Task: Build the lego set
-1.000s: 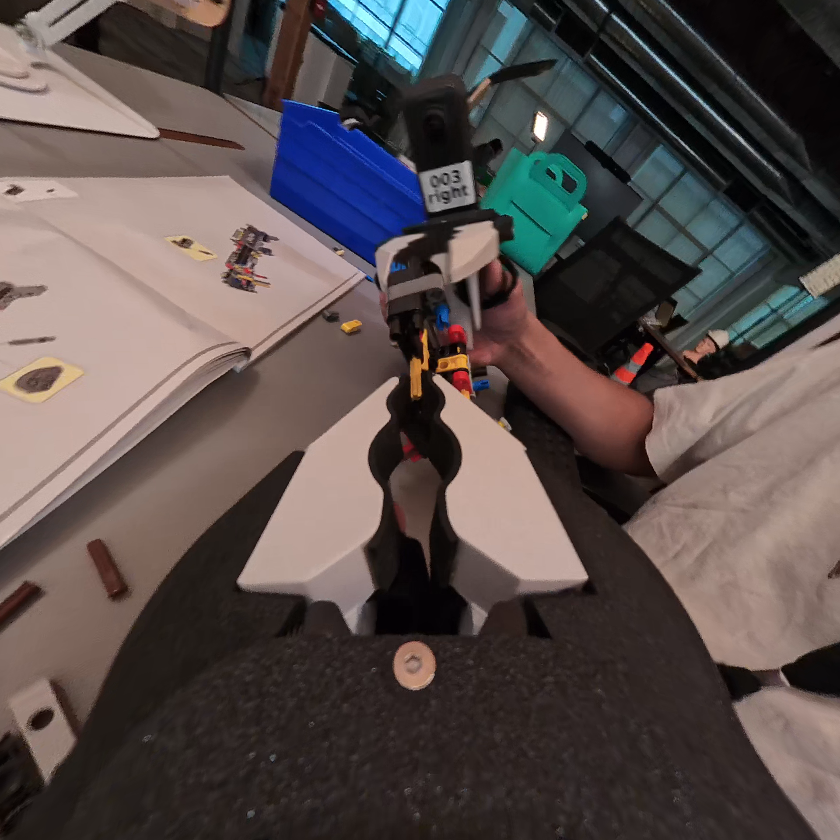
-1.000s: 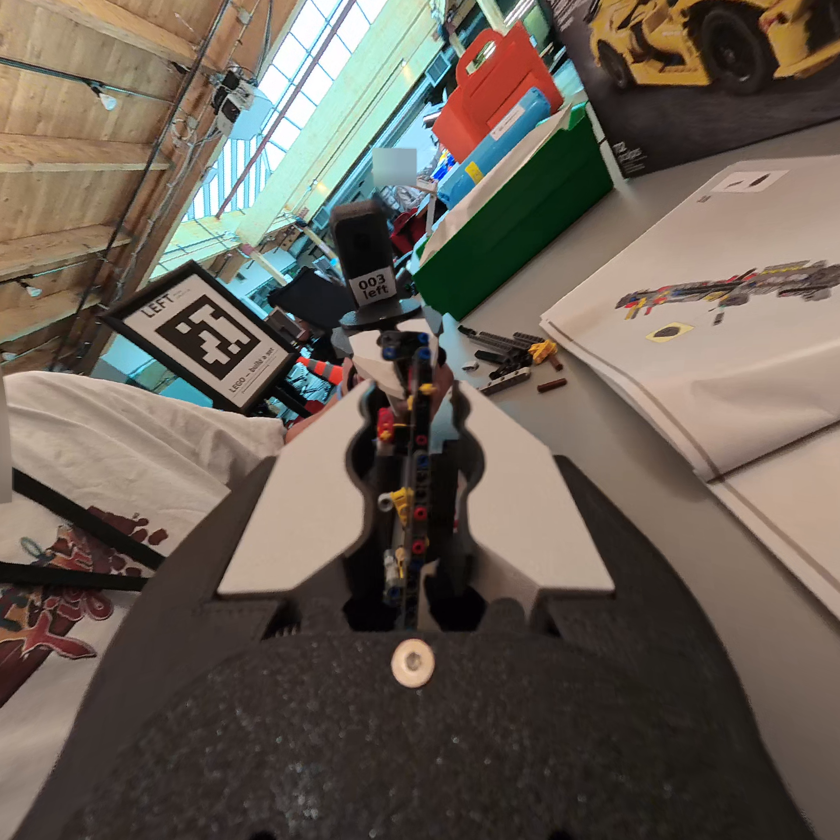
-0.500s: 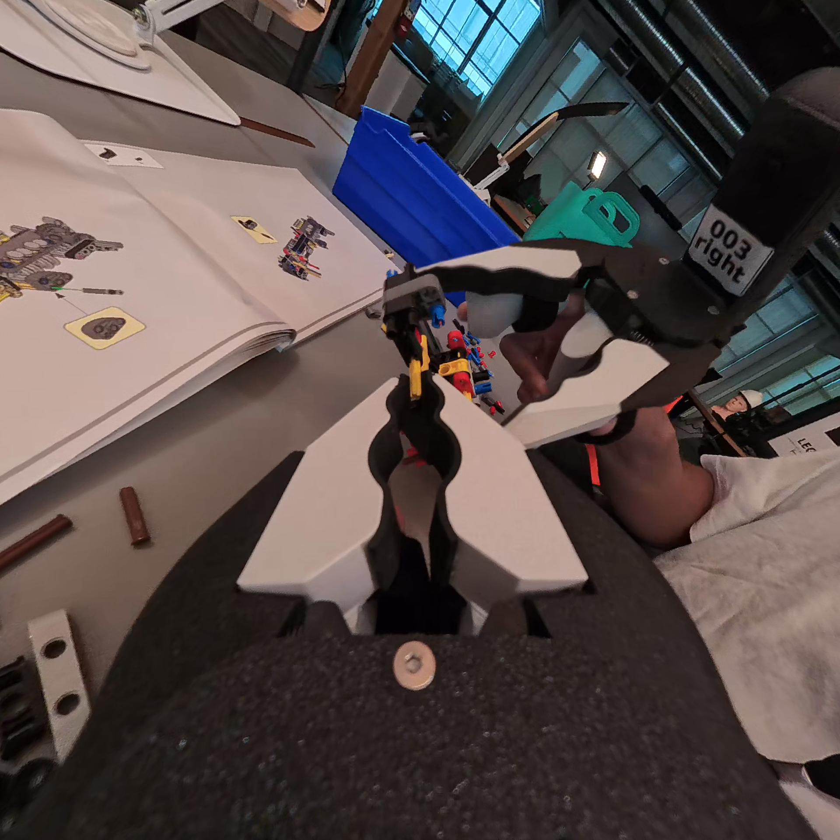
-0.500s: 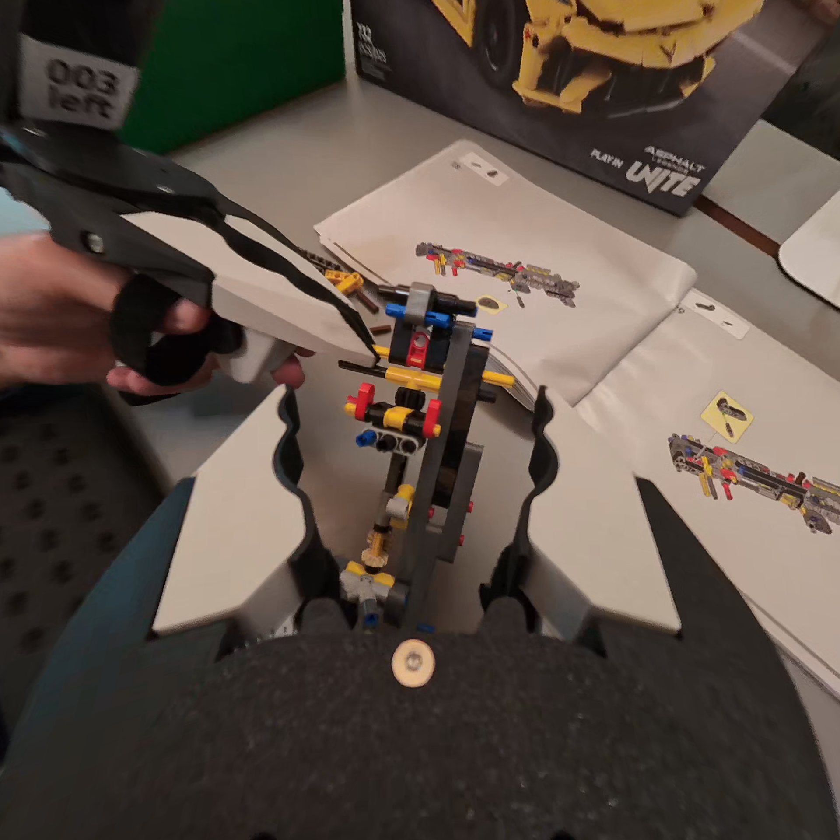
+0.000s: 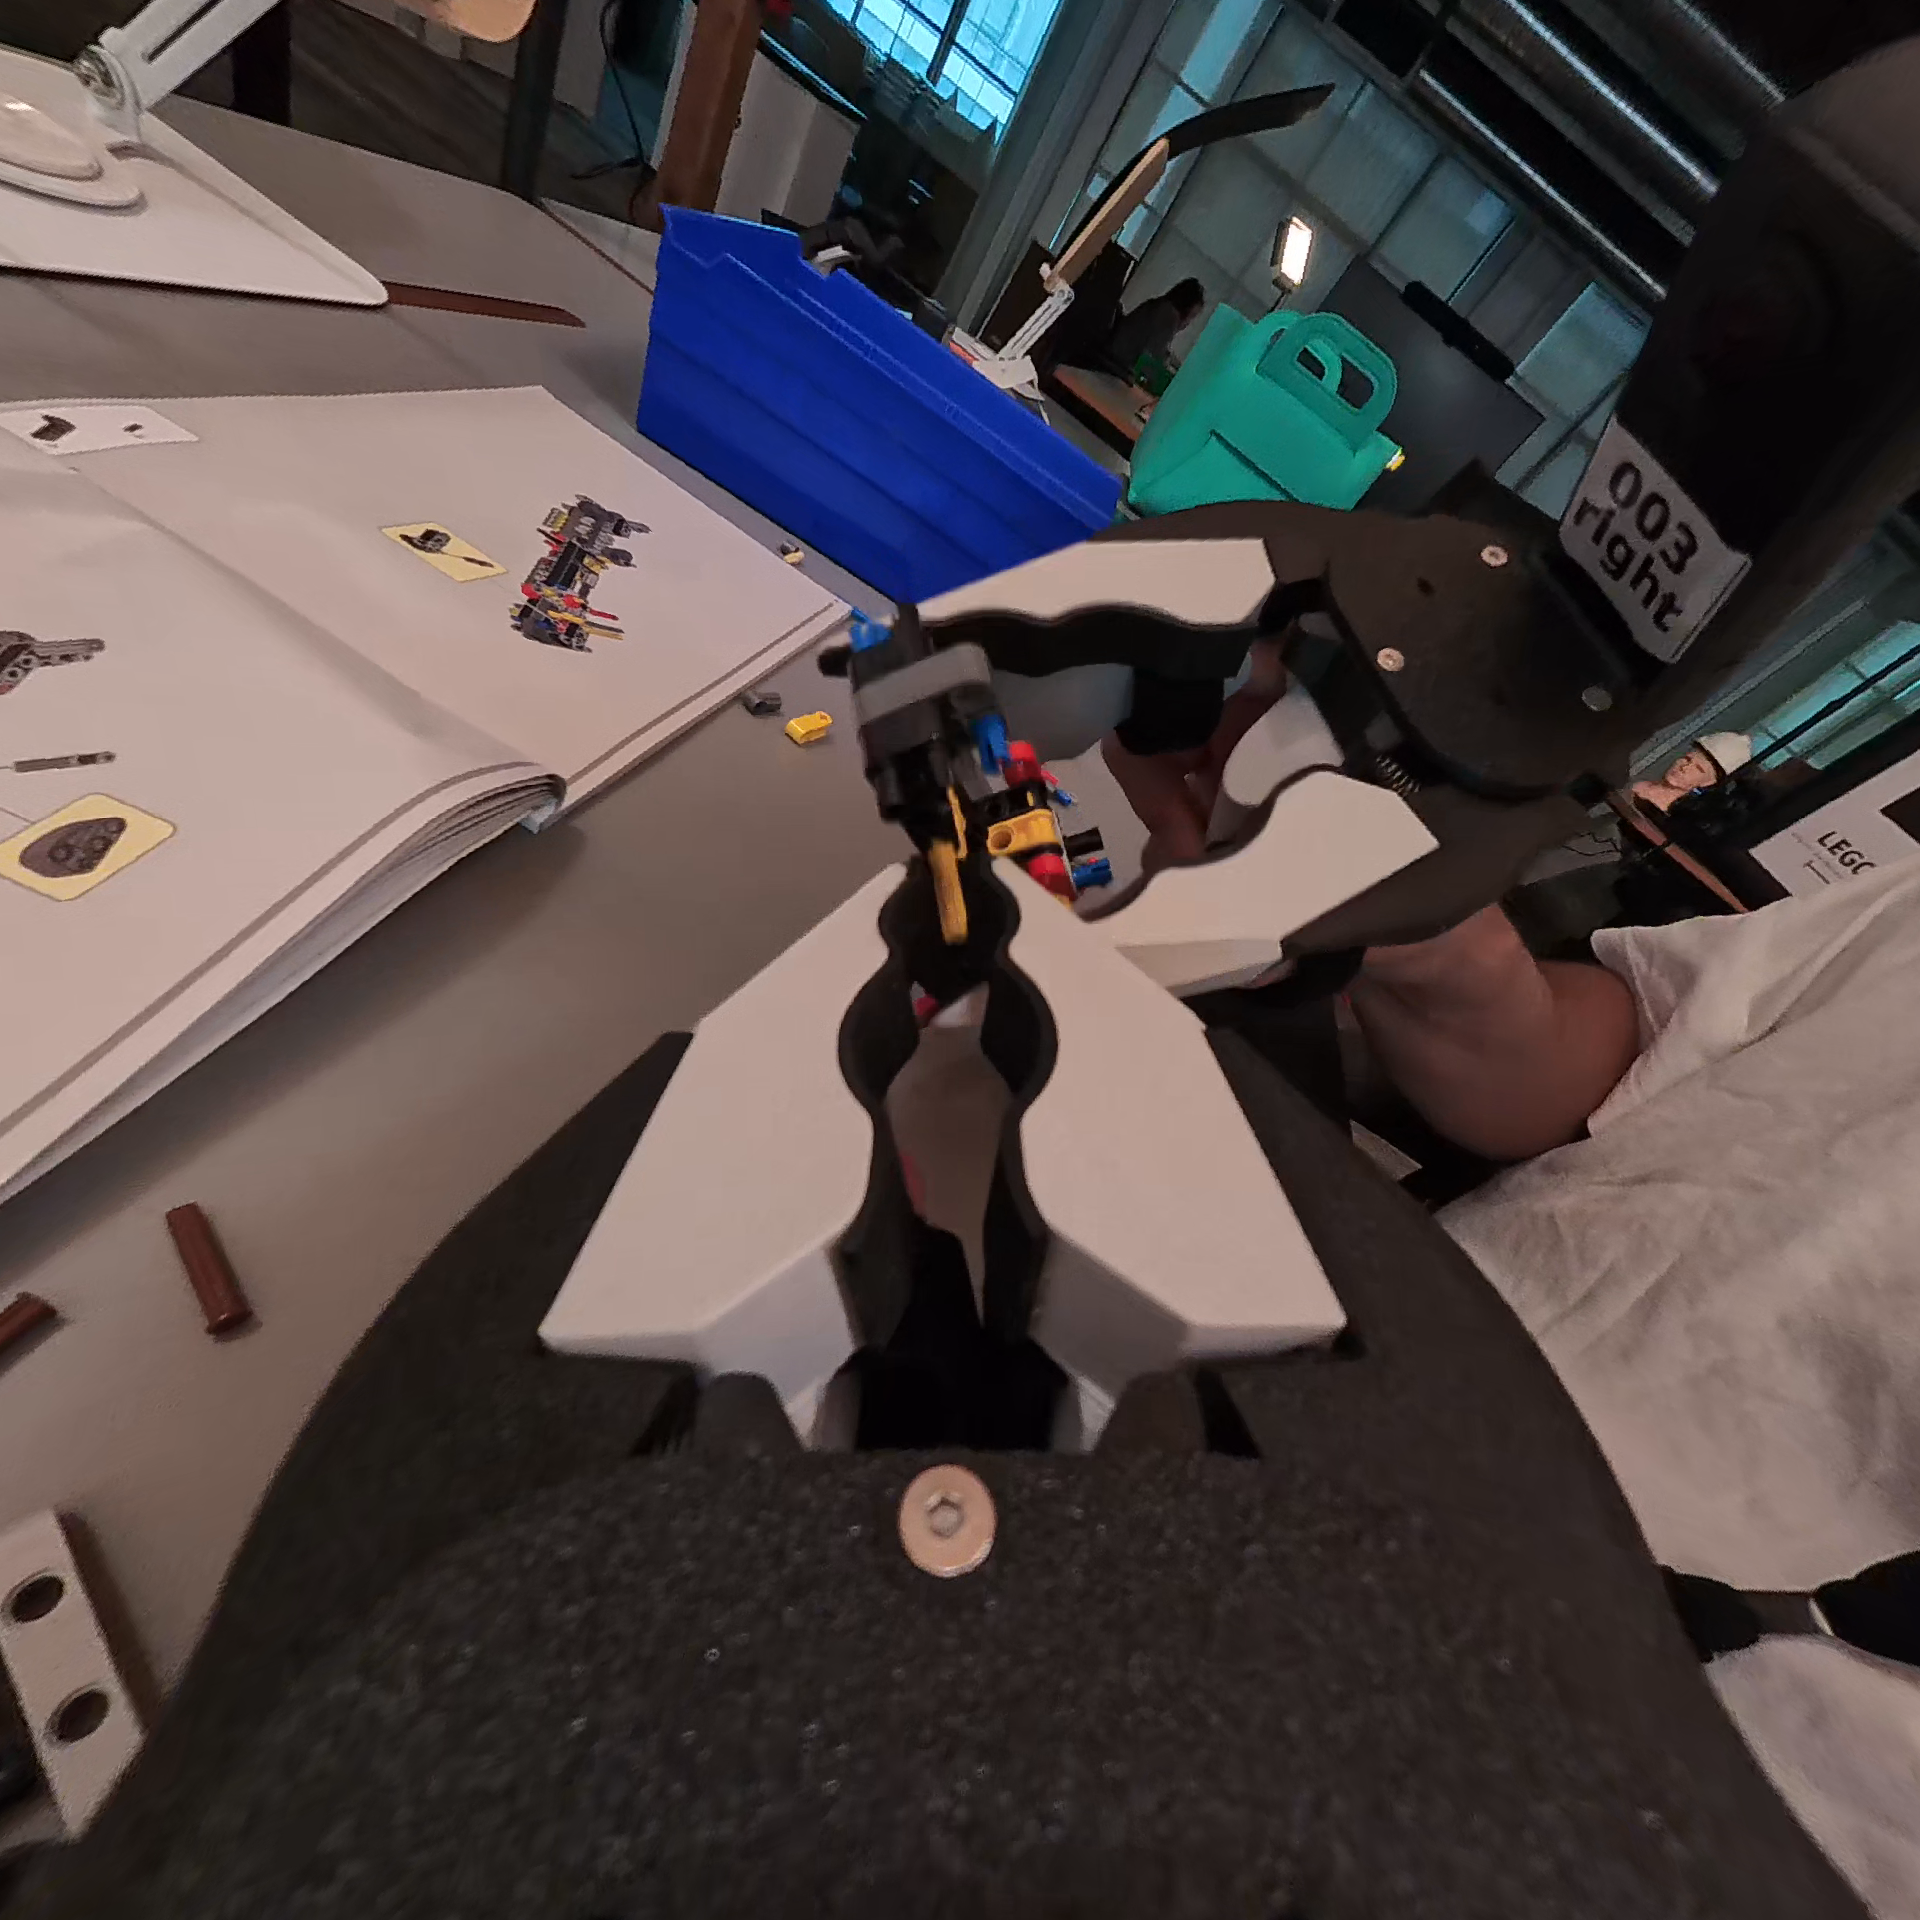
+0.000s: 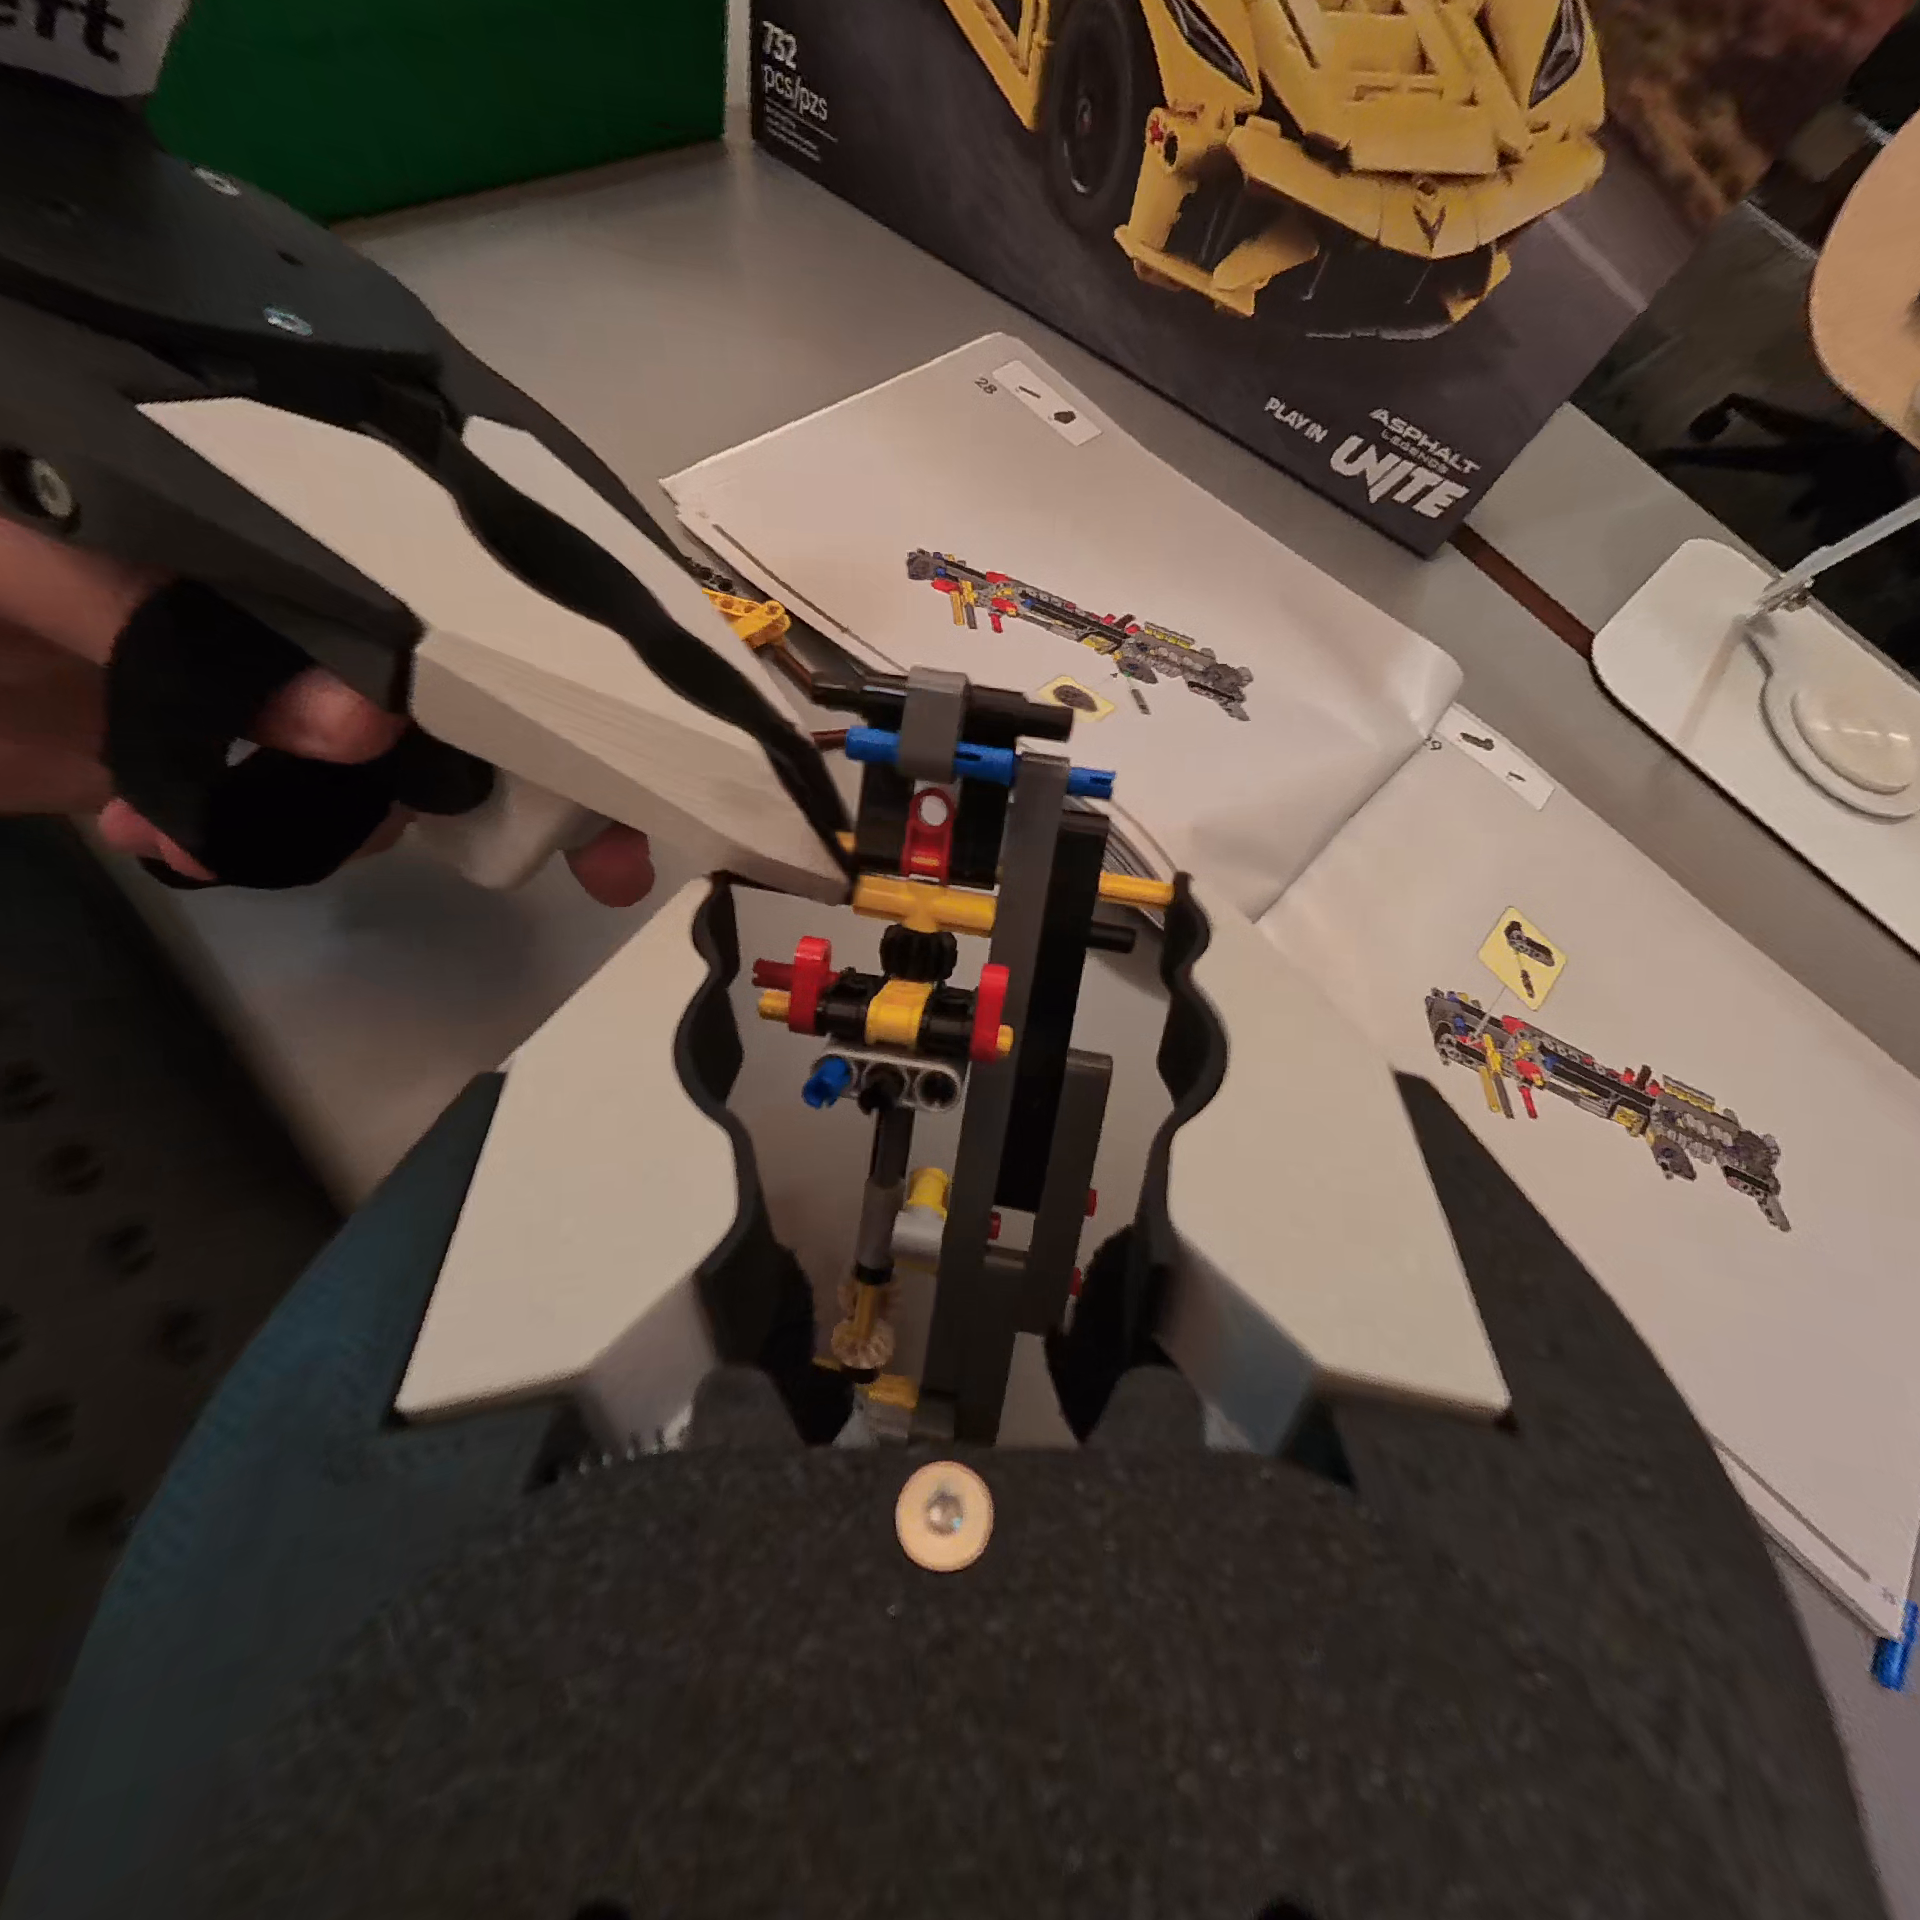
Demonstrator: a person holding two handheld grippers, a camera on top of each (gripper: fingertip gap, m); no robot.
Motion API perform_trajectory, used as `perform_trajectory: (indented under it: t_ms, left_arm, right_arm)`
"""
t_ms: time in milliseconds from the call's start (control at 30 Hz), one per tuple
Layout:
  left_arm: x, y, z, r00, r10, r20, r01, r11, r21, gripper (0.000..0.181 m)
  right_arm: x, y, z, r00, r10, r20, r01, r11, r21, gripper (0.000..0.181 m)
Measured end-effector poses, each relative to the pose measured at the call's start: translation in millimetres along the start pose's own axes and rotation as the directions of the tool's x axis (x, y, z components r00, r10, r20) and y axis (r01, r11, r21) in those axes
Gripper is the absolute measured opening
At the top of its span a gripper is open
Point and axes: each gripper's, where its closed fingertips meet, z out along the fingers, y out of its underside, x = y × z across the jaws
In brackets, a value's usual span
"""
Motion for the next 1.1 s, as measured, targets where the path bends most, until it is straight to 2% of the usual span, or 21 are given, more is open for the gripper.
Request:
perform_trajectory:
  t_ms: [100,533,967,1100]
  left_arm:
    - [-2,3,0,1.000,0.003,0.006,-0.003,1.000,-0.018,0.004]
    - [-9,8,4,1.000,-0.015,0.028,0.016,0.999,-0.040,0.004]
    - [-6,5,3,0.998,-0.060,-0.014,0.060,0.998,-0.025,0.004]
    - [-7,10,3,0.997,-0.076,-0.024,0.074,0.996,-0.056,0.004]
  right_arm:
    - [-1,2,2,0.999,-0.045,-0.007,0.045,0.999,-0.017,0.082]
    - [-1,10,9,0.999,-0.035,0.036,0.037,0.998,-0.056,0.079]
    - [-3,7,8,0.998,-0.004,0.064,0.005,1.000,-0.029,0.075]
    - [-4,11,9,0.996,-0.073,0.046,0.075,0.996,-0.054,0.075]
